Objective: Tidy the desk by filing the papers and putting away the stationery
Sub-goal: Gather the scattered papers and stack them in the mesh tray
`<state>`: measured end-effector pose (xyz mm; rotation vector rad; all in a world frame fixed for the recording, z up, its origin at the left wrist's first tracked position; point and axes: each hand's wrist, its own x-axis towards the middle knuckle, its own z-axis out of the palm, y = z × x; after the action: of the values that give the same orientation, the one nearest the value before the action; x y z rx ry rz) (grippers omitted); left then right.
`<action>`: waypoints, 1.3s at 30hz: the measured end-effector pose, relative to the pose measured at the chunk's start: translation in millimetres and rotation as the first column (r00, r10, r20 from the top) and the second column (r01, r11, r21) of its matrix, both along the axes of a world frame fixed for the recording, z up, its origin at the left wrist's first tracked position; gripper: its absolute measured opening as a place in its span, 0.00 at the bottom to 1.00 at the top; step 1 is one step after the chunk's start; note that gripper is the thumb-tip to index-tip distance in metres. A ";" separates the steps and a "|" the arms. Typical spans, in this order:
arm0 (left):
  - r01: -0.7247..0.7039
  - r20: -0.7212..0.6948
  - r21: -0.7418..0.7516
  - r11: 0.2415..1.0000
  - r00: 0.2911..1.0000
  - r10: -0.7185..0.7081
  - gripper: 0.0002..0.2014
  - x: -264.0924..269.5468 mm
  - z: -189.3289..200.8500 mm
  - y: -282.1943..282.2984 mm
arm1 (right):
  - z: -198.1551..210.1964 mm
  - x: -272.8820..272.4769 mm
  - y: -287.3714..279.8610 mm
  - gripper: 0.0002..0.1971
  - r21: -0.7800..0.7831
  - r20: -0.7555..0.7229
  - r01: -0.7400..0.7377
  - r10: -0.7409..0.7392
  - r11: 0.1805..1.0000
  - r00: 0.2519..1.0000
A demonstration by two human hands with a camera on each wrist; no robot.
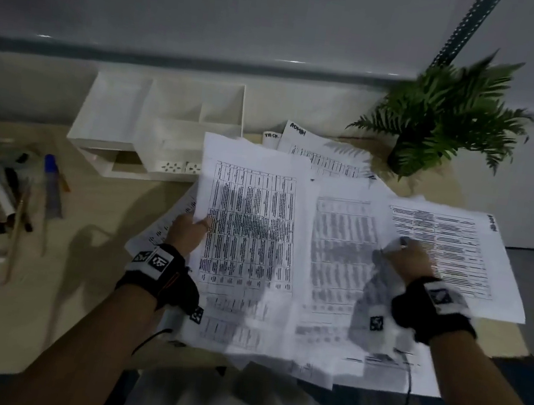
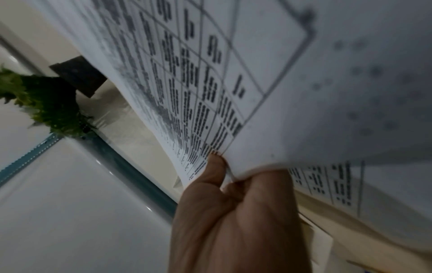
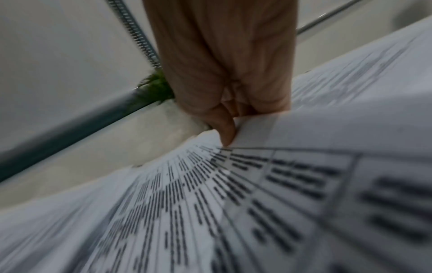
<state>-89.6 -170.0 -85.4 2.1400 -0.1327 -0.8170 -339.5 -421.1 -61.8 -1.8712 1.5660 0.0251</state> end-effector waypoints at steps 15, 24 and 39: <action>-0.013 -0.178 -0.181 0.983 0.984 -0.020 0.18 -35.3 2.5 -31.0 | 19.5 85.9 148.7 0.25 -0.162 0.124 -0.463 0.484 0.871 0.866; 0.017 0.082 0.514 0.858 0.994 -0.069 0.68 -3.5 -16.6 24.0 | 46.6 48.0 77.0 0.17 -0.343 0.159 -0.206 0.273 0.916 0.949; 0.204 0.160 0.553 0.808 0.926 -0.343 0.39 -19.7 -5.4 7.2 | 150.0 41.7 5.2 0.13 -0.282 0.953 0.526 0.170 0.803 0.251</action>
<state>-109.3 -162.8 -90.9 2.7992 -0.4032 -0.8036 -297.8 -415.9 88.3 -1.4187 0.8253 -1.6166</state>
